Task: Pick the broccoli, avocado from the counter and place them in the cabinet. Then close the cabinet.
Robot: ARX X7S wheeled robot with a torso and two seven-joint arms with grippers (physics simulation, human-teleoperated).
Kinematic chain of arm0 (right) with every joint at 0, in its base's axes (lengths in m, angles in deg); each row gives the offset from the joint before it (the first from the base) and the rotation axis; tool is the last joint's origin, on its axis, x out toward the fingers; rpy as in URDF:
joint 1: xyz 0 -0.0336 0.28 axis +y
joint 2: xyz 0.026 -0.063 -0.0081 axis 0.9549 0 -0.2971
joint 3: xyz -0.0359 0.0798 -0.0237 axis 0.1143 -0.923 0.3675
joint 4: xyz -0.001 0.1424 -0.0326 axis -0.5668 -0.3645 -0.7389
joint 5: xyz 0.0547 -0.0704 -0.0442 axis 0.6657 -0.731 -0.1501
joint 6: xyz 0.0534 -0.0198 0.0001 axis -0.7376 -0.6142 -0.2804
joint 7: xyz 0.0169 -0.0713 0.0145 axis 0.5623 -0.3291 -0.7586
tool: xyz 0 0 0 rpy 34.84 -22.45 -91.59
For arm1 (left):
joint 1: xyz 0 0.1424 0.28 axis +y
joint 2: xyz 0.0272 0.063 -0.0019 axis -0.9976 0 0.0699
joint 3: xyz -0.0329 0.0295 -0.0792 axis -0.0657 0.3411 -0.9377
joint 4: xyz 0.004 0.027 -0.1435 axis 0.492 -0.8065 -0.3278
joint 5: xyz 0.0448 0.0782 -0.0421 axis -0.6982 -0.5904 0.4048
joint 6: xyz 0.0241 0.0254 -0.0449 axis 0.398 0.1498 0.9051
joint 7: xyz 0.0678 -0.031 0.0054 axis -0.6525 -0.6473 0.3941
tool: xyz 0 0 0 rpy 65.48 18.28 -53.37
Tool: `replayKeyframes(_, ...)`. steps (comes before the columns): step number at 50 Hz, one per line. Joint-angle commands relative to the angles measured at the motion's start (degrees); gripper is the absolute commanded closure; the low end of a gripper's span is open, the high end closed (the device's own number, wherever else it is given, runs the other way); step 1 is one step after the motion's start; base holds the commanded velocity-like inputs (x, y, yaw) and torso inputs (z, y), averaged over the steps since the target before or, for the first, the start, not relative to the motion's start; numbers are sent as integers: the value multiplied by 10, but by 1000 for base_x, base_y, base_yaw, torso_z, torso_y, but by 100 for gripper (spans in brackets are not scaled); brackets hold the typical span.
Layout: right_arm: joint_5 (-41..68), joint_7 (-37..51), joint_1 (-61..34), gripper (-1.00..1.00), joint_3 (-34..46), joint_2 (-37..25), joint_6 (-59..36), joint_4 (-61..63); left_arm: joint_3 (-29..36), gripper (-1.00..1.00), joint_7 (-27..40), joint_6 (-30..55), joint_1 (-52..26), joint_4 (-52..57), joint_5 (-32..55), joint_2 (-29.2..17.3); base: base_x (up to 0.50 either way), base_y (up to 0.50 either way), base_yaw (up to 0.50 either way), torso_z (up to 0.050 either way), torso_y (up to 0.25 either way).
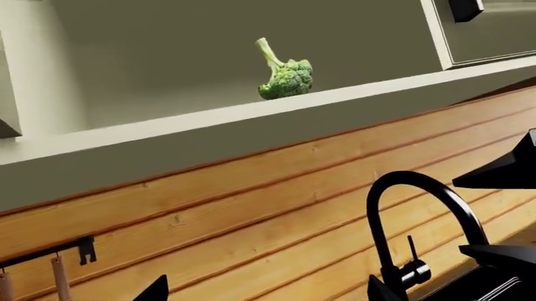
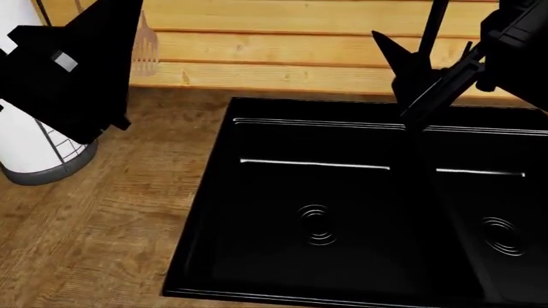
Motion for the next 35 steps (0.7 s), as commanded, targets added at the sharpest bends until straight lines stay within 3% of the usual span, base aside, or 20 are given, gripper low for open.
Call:
replayKeyframes(1,15,8,21,-100,-13,-13,4,10,-35,-100,29,-25,28,12,27,-11,0,0,0,0,0)
replayKeyframes(14,51,36,76,-100,-59,-46,16,32,-235,-100,155,-107,198,38,138,-22,0,0,0,0,0)
replayKeyframes(27,58,43,85,-100,-69,-54,22,33,-266,-100,214,-148,237,5,195,-13,0,0,0,0,0)
replayKeyframes(35,60,45,84,-100,-67,-55,23,33,-278,-100,236,-186,190,-29,190,-27,0,0,0,0,0)
